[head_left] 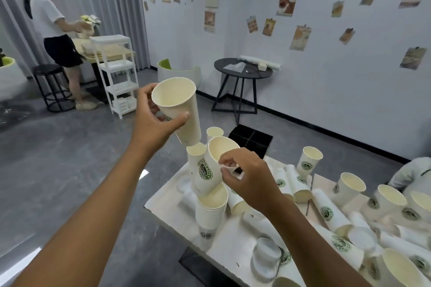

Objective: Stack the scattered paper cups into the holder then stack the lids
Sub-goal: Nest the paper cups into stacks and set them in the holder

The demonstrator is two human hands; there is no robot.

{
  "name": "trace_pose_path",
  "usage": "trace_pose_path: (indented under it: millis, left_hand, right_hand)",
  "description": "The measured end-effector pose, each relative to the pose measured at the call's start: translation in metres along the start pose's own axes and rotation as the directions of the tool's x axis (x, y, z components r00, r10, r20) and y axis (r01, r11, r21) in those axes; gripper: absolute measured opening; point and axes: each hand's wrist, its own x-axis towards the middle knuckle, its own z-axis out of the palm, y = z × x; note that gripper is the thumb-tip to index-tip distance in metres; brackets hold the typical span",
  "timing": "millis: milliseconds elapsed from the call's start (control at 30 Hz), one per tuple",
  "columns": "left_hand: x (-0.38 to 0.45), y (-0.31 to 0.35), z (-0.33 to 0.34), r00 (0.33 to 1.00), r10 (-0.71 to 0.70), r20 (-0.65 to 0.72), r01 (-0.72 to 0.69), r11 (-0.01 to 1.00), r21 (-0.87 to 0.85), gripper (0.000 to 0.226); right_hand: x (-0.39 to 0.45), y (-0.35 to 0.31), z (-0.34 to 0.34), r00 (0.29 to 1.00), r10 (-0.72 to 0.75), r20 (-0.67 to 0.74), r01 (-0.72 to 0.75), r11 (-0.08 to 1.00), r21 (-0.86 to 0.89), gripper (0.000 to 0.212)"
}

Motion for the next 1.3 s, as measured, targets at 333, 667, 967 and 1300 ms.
trace_pose_path:
  millis: [333, 667, 967, 1300]
  left_hand:
    - [-0.001, 0.025, 0.009, 0.992, 0.058, 0.112, -0.041, 0.988, -0.149, 0.084]
    - [-0.017, 0.019, 0.017, 0.968, 0.06, 0.242, -0.036, 0.994, -0.101, 0.091]
    - [-0.051, -0.024, 0.023, 0.941, -0.002, 0.34, 0.001, 1.0, 0.004, 0.094]
    - [-0.072, -0.061, 0.036, 0.931, -0.119, 0.345, 0.114, 0.993, 0.035, 0.094]
  right_hand:
    - [-0.013, -0.007, -0.005, 0.996, 0.059, 0.065, -0.056, 0.997, -0.047, 0.015]
    - [-0.033, -0.003, 0.019, 0.982, 0.072, 0.174, -0.057, 0.994, -0.092, 0.011]
    - [-0.065, 0.008, 0.039, 0.967, 0.166, 0.192, -0.165, 0.986, -0.023, 0.01]
    - [-0.063, 0.027, 0.026, 0.963, 0.27, 0.027, -0.27, 0.963, -0.008, 0.013]
